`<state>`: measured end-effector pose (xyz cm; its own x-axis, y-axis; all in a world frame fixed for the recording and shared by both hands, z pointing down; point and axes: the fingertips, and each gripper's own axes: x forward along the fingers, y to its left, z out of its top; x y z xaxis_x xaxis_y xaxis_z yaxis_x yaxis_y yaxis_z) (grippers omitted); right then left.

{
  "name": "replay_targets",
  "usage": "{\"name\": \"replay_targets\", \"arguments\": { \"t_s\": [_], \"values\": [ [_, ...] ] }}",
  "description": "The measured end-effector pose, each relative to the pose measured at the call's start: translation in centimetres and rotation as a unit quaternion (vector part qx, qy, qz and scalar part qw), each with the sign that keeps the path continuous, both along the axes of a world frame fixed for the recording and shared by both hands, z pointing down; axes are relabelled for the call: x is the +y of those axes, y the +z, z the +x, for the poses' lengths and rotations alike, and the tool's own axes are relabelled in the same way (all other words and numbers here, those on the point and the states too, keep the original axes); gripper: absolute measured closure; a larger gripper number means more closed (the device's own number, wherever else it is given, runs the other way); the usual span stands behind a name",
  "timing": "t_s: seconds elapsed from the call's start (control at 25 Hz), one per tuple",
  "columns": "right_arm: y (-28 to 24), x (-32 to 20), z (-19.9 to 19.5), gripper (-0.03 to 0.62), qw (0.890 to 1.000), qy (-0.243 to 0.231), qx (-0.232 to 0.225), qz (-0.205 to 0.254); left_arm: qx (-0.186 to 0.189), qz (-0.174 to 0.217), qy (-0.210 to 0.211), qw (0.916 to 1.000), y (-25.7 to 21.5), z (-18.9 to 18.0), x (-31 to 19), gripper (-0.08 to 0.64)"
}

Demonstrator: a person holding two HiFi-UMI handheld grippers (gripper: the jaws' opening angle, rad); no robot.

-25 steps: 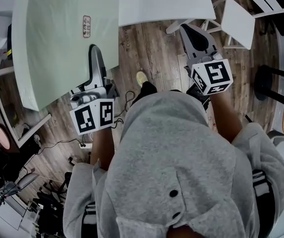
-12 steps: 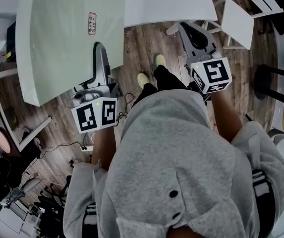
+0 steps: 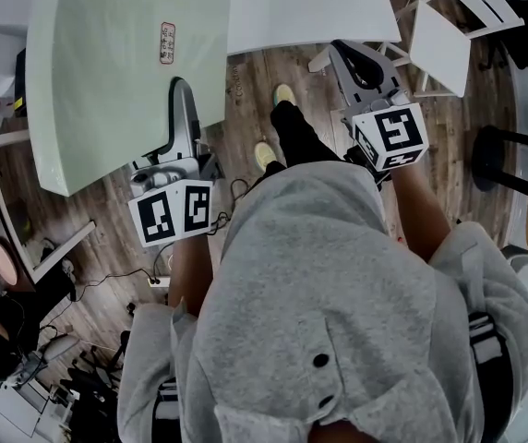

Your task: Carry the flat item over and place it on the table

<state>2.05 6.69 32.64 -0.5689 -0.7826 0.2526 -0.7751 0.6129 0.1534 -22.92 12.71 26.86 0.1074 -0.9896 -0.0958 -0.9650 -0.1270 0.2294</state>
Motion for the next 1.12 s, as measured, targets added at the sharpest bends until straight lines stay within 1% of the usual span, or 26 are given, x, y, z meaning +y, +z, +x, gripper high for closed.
{"name": "replay_targets", "arguments": {
  "t_s": [0.2, 0.32, 0.52, 0.8, 1.12],
  "values": [
    [0.0, -0.7, 0.1, 0.565, 1.0, 0.001, -0.004, 0.006, -0.018, -0.01, -0.005, 0.9998, 0.4, 0.1, -1.0, 0.295],
    [0.0, -1.5, 0.2, 0.565, 1.0, 0.003, -0.01, 0.009, -0.021, -0.012, 0.0, 0.9997, 0.6, 0.4, -2.0, 0.295],
    [-0.2, -6.0, 1.2, 0.565, 1.0, 0.004, -0.015, 0.009, -0.03, -0.015, 0.003, 0.9994, 0.6, 1.6, -6.7, 0.295],
    [0.0, -10.9, 2.3, 0.565, 1.0, 0.004, -0.02, 0.004, -0.044, -0.022, 0.006, 0.9988, 0.6, 2.9, -11.9, 0.295],
    [0.3, -16.2, 4.1, 0.563, 1.0, 0.0, -0.025, -0.007, -0.052, -0.031, -0.002, 0.9982, 0.5, 4.6, -17.4, 0.295]
  ]
}}
